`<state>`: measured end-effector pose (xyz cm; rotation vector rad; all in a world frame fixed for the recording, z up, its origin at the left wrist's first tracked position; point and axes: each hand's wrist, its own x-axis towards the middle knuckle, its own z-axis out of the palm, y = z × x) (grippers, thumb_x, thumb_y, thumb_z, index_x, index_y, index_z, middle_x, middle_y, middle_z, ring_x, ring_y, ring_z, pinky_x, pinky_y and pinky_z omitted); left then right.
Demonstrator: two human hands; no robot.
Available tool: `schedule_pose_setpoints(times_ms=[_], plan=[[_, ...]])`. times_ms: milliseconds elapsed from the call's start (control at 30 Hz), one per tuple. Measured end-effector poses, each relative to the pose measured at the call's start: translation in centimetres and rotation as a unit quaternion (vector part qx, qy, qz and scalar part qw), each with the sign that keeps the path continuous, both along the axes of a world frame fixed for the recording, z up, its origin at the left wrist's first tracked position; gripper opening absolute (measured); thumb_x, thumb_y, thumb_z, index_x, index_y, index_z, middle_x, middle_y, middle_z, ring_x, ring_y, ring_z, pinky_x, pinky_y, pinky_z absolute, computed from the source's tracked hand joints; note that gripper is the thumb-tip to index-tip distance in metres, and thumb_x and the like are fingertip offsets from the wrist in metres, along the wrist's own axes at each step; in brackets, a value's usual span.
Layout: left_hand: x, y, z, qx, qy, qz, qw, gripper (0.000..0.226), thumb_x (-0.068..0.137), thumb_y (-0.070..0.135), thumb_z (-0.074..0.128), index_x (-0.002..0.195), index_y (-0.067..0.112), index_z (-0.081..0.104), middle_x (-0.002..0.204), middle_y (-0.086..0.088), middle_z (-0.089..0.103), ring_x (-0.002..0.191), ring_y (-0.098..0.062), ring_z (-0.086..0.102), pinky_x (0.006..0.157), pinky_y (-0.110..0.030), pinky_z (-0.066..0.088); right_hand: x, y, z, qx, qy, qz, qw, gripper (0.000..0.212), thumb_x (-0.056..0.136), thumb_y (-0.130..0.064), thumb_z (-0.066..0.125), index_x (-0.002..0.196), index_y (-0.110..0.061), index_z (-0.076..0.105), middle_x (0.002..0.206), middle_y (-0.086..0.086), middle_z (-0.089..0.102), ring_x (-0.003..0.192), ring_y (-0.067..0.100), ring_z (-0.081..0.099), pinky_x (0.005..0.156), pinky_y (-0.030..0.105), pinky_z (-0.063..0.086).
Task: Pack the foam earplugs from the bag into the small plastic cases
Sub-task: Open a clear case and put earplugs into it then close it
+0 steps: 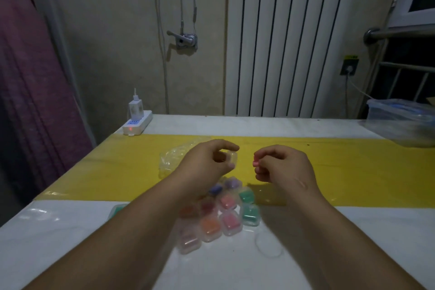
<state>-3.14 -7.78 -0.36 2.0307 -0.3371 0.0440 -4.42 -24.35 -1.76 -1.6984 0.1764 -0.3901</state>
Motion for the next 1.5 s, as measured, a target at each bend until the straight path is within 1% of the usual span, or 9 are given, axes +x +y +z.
schedule_pose_setpoints(times_ms=[200,333,433,600,700,967,1133,1367,1500], plan=[[-1.0,2.9,-0.5,-0.129,0.063,-0.043,0.989,0.039,0.089,-0.005,0.062,0.112,0.026,0.070,0.114,0.002,0.067,0.095,-0.015,0.070,0.086,-0.045,0.058,-1.2,2.4,-0.5,-0.006,0.010,0.084,0.996,0.027,0.083,0.007,0.055,0.075,-0.010,0.074,0.067,0.005,0.071,0.062,0.015,0.067,0.069,0.035,0.059],[-1.1,3.8,-1.1,-0.204,0.072,-0.073,0.974,0.040,0.091,-0.007,0.056,0.118,0.020,0.068,0.113,0.004,0.070,0.097,-0.012,0.070,0.089,-0.033,0.057,-1.3,3.1,-1.2,0.003,0.022,0.125,0.992,0.016,0.087,-0.009,0.067,0.073,-0.009,0.075,0.064,0.007,0.068,0.064,0.023,0.063,0.072,0.047,0.059],[-1.2,4.0,-1.3,-0.201,0.050,-0.093,0.974,0.041,0.090,-0.010,0.056,0.115,0.020,0.068,0.110,0.003,0.072,0.099,-0.011,0.069,0.089,-0.027,0.056,-1.5,3.3,-1.6,-0.014,0.008,0.150,0.989,0.013,0.079,-0.025,0.078,0.078,-0.013,0.075,0.065,0.007,0.065,0.064,0.026,0.061,0.072,0.057,0.056],[-1.3,4.3,-1.1,-0.214,0.033,-0.106,0.971,0.044,0.084,-0.008,0.065,0.116,0.022,0.067,0.110,-0.001,0.072,0.102,-0.021,0.068,0.084,-0.036,0.057,-1.6,3.4,-1.9,-0.047,-0.026,0.134,0.990,0.013,0.070,-0.023,0.083,0.081,-0.021,0.077,0.073,0.000,0.071,0.076,0.032,0.069,0.074,0.059,0.057],[-1.5,4.3,-1.1,-0.200,0.031,-0.103,0.974,0.035,0.078,0.009,0.076,0.110,0.023,0.071,0.109,0.000,0.072,0.100,-0.027,0.068,0.082,-0.042,0.057,-1.3,3.3,-2.0,-0.089,-0.036,0.122,0.988,0.014,0.068,-0.022,0.084,0.077,-0.029,0.076,0.080,-0.004,0.073,0.083,0.022,0.071,0.080,0.050,0.058],[-1.2,4.2,-1.8,-0.215,0.011,-0.085,0.973,0.041,0.082,-0.013,0.064,0.106,0.019,0.071,0.107,0.004,0.074,0.105,-0.009,0.067,0.087,-0.023,0.055,-1.2,3.3,-2.4,0.016,-0.013,0.131,0.991,0.010,0.076,-0.022,0.070,0.079,-0.016,0.077,0.071,0.008,0.070,0.072,0.034,0.065,0.066,0.045,0.054],[-1.4,4.1,-1.8,-0.196,0.001,-0.087,0.977,0.053,0.072,-0.019,0.071,0.110,0.019,0.068,0.104,-0.001,0.072,0.101,-0.010,0.068,0.082,-0.025,0.057,-1.7,3.4,-1.5,0.025,0.007,0.152,0.988,0.035,0.076,-0.046,0.074,0.077,-0.011,0.077,0.072,0.012,0.070,0.066,0.022,0.063,0.073,0.045,0.057],[-1.6,3.7,-1.9,-0.088,-0.016,-0.061,0.994,0.055,0.067,-0.011,0.080,0.110,0.022,0.070,0.103,0.004,0.071,0.090,-0.003,0.069,0.073,-0.016,0.055,-1.8,3.7,-1.7,0.025,0.013,0.164,0.986,0.012,0.084,-0.018,0.073,0.076,-0.011,0.078,0.064,0.008,0.066,0.059,0.021,0.063,0.063,0.037,0.054],[-1.5,3.5,-2.0,-0.028,-0.059,-0.033,0.997,0.047,0.063,-0.007,0.082,0.098,0.022,0.070,0.095,0.008,0.069,0.081,-0.013,0.066,0.070,-0.027,0.058,-1.7,3.7,-1.9,0.020,0.008,0.171,0.985,0.006,0.077,-0.017,0.074,0.081,-0.015,0.077,0.069,0.017,0.069,0.068,0.043,0.068,0.071,0.056,0.057]])
